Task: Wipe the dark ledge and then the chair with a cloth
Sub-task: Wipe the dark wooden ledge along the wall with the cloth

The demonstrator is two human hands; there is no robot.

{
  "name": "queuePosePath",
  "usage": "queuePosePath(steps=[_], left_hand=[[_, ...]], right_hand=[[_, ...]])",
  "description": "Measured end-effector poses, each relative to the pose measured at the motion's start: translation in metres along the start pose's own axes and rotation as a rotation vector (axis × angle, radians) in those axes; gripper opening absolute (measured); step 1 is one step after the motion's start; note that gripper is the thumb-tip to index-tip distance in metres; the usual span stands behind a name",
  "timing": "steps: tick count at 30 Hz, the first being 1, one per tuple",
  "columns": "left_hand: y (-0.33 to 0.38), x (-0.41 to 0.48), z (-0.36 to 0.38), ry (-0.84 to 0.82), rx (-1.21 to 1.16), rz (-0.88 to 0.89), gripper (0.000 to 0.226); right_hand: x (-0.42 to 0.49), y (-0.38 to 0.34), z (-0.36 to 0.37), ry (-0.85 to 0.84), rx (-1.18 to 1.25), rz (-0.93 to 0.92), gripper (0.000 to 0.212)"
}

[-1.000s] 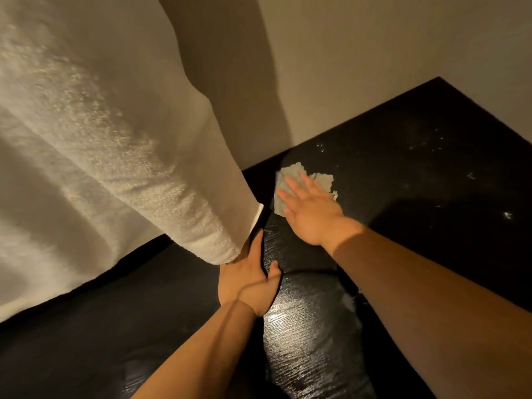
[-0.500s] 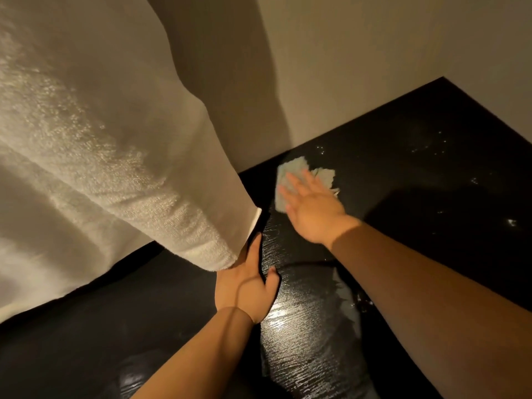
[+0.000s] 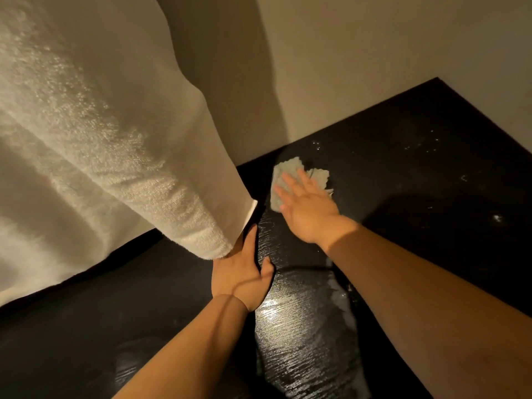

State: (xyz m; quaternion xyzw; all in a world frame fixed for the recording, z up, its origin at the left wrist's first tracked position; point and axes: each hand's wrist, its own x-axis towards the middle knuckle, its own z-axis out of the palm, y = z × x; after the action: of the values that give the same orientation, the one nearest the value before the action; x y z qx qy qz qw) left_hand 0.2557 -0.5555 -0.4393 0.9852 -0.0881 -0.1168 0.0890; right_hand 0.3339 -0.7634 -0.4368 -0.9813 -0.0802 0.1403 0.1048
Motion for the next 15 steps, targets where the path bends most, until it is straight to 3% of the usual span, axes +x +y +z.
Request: queuePosePath(steps=[3, 6, 12, 15], left_hand=[[0.012, 0.001, 0.0, -0.032, 0.03, -0.007, 0.081], [0.033, 0.015, 0.001, -0.065, -0.054, -0.061, 0.086], [0.045, 0.036, 0.007, 0.0, -0.109, -0.019, 0.09], [0.045, 0.037, 0.008, 0.023, -0.1, -0.016, 0.091]], right_hand=[[-0.041, -0.007, 0.011, 0.033, 0.005, -0.172, 0.057], [-0.037, 0.014, 0.01, -0.008, 0.011, -0.228, 0.056], [0.038, 0.064, -0.017, 0.061, 0.074, 0.154, 0.057], [0.037, 0.037, -0.01, 0.052, 0.056, 0.143, 0.057]])
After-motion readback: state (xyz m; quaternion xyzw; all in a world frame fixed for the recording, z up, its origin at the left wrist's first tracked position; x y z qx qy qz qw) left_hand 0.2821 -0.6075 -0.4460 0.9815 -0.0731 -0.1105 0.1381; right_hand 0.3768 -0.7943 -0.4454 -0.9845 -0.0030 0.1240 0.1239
